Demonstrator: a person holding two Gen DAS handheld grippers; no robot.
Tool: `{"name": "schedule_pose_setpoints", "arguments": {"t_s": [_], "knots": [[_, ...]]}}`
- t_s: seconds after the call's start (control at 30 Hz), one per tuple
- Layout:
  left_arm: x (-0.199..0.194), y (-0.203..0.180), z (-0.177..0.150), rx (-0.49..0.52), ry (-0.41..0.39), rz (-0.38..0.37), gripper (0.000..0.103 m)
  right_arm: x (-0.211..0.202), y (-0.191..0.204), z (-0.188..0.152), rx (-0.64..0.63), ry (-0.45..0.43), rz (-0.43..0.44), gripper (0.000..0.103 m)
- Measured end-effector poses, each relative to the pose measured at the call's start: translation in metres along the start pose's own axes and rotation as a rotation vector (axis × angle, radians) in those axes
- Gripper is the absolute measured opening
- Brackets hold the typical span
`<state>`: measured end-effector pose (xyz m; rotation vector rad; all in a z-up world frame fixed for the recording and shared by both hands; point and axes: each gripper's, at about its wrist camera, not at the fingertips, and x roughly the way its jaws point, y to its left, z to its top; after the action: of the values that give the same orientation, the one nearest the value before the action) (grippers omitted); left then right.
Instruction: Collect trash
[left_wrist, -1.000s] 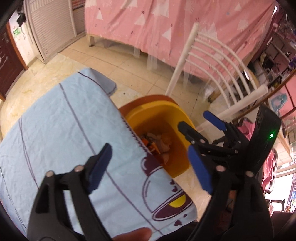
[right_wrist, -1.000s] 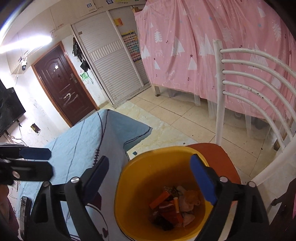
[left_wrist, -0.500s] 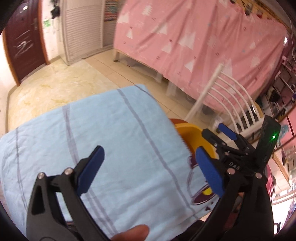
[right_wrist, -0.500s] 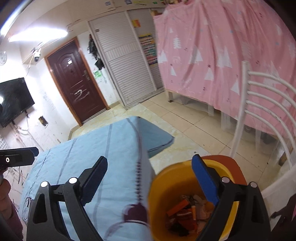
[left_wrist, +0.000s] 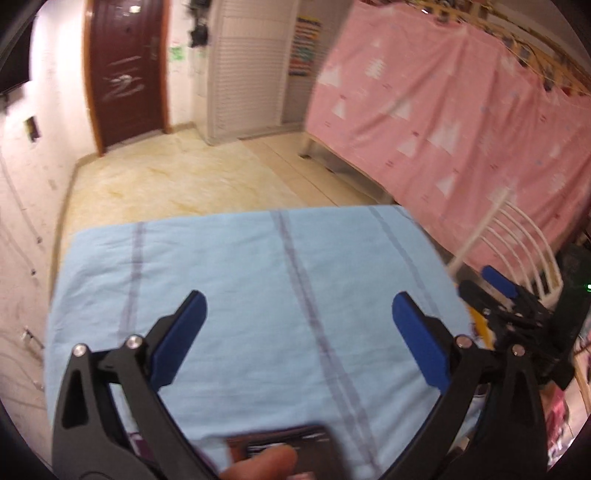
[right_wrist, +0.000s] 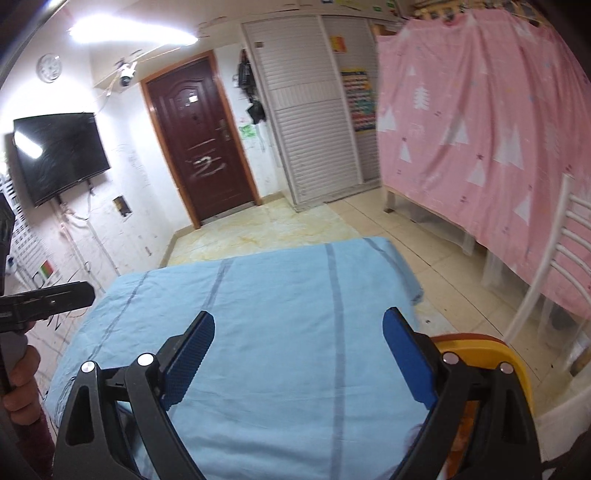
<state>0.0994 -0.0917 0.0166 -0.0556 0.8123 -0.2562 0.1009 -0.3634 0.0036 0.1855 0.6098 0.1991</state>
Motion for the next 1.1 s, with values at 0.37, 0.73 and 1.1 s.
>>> {"name": "schedule_pose_setpoints", "arguments": {"t_s": [0.37, 0.73, 1.1], "knots": [[-0.018, 0.082, -0.044, -0.076, -0.08, 0.179, 0.097, 0.013, 0.066, -0.013, -0.084, -0.032, 0.092, 0.087], [-0.015, 0.106, -0.079, -0.1, -0.117, 0.202, 0.097, 0.016, 0.075, -0.026, -0.071, -0.035, 0.102, 0.092], [-0.008, 0.114, -0.091, -0.124, -0.113, 0.184, 0.097, 0.022, 0.079, -0.028, -0.085, -0.026, 0.086, 0.094]]}}
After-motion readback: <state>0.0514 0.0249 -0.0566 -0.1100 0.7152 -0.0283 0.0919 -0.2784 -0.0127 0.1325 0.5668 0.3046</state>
